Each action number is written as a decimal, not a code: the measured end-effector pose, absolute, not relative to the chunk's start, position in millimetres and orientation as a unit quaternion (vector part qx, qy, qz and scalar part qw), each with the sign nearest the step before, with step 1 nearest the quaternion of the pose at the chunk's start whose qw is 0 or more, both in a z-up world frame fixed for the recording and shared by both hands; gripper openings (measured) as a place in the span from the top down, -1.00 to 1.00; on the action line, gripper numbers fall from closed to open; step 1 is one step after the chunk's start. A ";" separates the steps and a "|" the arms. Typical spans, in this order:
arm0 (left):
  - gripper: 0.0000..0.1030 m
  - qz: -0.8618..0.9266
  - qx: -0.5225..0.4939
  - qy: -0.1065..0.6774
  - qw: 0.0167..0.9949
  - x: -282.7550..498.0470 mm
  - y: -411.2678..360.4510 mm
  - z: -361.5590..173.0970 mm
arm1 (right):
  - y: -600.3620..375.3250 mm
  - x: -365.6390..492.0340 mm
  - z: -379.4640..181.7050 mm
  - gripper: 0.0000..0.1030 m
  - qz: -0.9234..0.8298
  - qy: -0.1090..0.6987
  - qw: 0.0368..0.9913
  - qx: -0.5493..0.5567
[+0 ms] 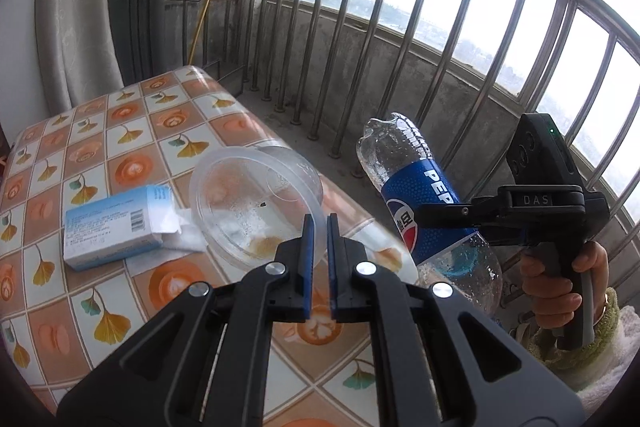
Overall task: Collect trash
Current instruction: 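Carry cup and Pepsi bottle over blue wastebasket and open both grippers, then move both grippers back over the table toward the blue-white box, then grasp the blue-white box with the right gripper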
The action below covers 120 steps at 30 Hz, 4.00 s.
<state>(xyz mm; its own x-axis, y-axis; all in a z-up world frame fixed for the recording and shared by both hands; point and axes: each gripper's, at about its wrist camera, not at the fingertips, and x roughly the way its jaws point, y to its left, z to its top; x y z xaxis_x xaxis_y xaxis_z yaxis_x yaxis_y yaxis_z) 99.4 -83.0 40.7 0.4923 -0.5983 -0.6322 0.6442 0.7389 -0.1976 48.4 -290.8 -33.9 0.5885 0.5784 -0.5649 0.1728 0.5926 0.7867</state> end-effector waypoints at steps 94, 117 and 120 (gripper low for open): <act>-0.37 -0.081 -0.131 0.446 0.882 177.2 118.9 -58.0 | -27.6 200.7 12.1 -0.77 0.309 0.440 0.840 -0.078; 0.02 -0.141 -0.181 0.470 0.852 172.7 127.8 -75.4 | 52.3 284.7 -26.5 -0.55 0.360 0.519 0.751 -0.193; 0.07 -0.158 -0.187 0.472 0.847 174.2 121.3 -76.8 | 18.6 285.8 0.3 -0.55 0.350 0.511 0.777 -0.114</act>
<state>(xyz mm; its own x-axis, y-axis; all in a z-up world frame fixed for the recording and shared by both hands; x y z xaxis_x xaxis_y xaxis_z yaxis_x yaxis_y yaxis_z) 174.2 121.3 -76.8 0.5050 -0.4438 -0.7403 0.0917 0.8804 -0.4653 285.8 18.6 0.3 0.2333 0.4275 -0.8734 -0.6609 0.7285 0.1800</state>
